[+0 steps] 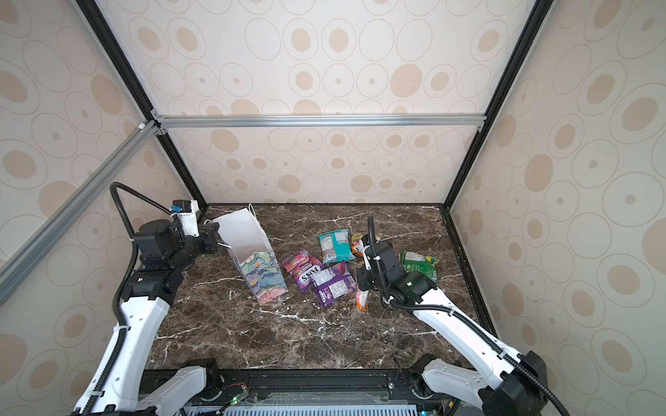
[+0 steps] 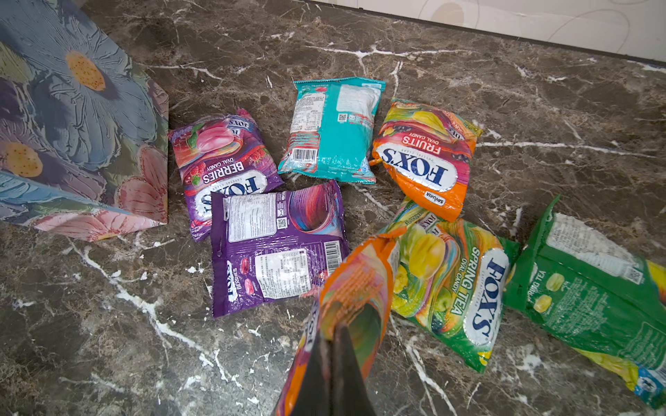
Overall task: Place the snacks into the paper bag
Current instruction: 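Close the right gripper on the orange candy packet, then lift the orange packet with the right gripper and carry it toward the bag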
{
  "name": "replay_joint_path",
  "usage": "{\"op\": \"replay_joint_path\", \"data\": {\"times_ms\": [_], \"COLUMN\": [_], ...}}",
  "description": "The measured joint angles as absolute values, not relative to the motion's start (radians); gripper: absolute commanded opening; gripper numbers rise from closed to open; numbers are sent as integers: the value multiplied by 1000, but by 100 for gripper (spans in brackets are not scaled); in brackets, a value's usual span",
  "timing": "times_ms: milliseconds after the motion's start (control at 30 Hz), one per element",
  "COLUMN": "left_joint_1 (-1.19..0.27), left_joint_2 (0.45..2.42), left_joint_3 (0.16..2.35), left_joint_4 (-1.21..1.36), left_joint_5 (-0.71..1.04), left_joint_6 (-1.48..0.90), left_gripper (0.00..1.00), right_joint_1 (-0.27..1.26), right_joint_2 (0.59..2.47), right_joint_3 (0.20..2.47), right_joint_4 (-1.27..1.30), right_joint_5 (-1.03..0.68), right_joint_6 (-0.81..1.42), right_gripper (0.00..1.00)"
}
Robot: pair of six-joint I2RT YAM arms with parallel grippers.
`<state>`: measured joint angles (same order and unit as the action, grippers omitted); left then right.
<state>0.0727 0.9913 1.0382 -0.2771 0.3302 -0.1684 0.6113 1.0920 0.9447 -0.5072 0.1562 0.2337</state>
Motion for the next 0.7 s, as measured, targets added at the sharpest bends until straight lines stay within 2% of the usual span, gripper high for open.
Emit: {"op": "replay_joint_path", "data": {"times_ms": [233, 700], "left_joint_1": [73, 73], "left_joint_2": [989, 989], "left_joint_3": [1038, 1038], "left_joint_4": [-277, -277], "left_joint_5": [332, 334], "left_joint_6": [-168, -168], "left_gripper": [0, 0], "right_joint_1": [611, 611], "right_joint_2": [1077, 1129], "right_joint_3": [962, 1138], "right_joint_4": [-499, -452], "right_joint_5": [125, -48], "right_joint_6": [212, 174], "right_gripper": [0, 0]}}
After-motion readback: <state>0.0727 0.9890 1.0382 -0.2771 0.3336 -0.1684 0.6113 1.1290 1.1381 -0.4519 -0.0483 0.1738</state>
